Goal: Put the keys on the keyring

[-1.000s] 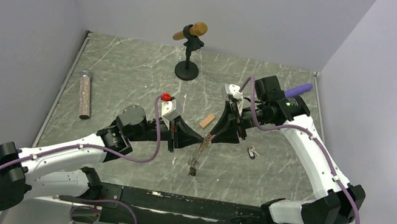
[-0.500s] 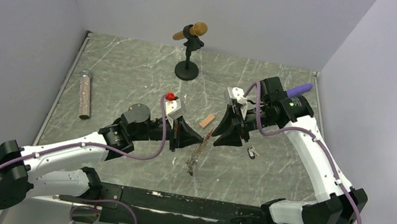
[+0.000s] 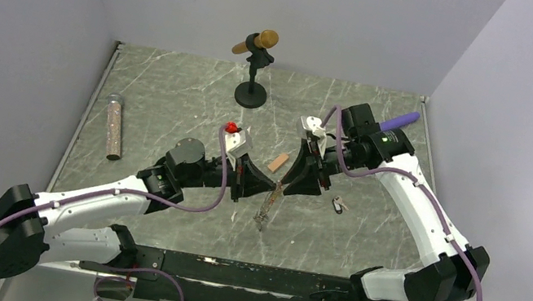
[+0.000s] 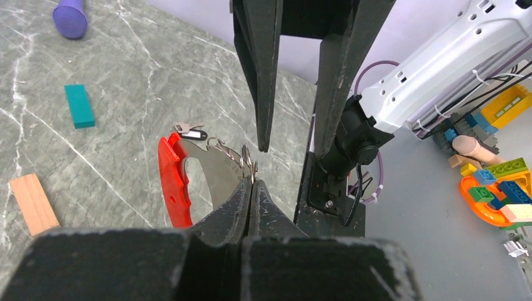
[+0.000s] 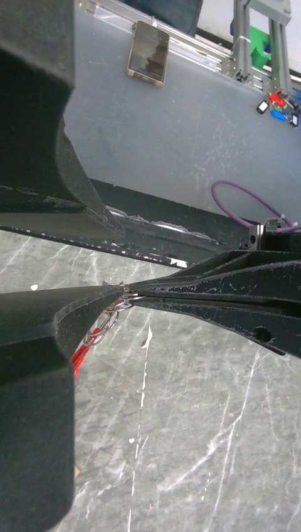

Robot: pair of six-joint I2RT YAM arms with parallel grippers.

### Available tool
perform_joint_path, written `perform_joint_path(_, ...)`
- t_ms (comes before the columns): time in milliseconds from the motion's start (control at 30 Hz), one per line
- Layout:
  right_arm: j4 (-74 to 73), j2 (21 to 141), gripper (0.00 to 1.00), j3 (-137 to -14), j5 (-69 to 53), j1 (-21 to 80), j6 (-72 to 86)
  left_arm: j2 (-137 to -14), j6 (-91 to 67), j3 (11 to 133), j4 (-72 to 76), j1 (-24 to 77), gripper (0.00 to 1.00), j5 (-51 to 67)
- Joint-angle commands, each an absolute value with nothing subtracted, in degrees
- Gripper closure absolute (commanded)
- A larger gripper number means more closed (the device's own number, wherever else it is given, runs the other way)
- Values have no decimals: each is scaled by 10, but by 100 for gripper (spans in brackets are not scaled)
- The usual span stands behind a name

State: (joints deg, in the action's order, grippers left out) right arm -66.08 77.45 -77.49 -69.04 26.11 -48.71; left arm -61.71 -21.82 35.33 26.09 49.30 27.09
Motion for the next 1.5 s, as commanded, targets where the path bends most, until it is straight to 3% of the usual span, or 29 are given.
perform_joint_path(0, -625, 776, 63, -765, -688, 268, -462, -615, -233, 382, 318, 491, 100, 271)
perform_joint_path(867, -587, 781, 68, -764, -672, 281, -423, -627, -258, 378, 343, 491, 100, 258)
perform_joint_path(1067, -576, 776, 80, -761, -668, 281, -413, -632, -260, 379, 343, 491, 100, 257)
perform_joint_path(1233, -575, 774, 100, -760, -669, 280, -414, -635, -260, 381, 340, 491, 100, 257)
perform_joint_path(1367, -577, 771, 100, -760, -664, 281, -418, -635, -260, 381, 328, 491, 100, 258)
perform_joint_path(1467, -578, 768, 100, -759, -661, 280, -420, -628, -253, 381, 308, 491, 82, 251)
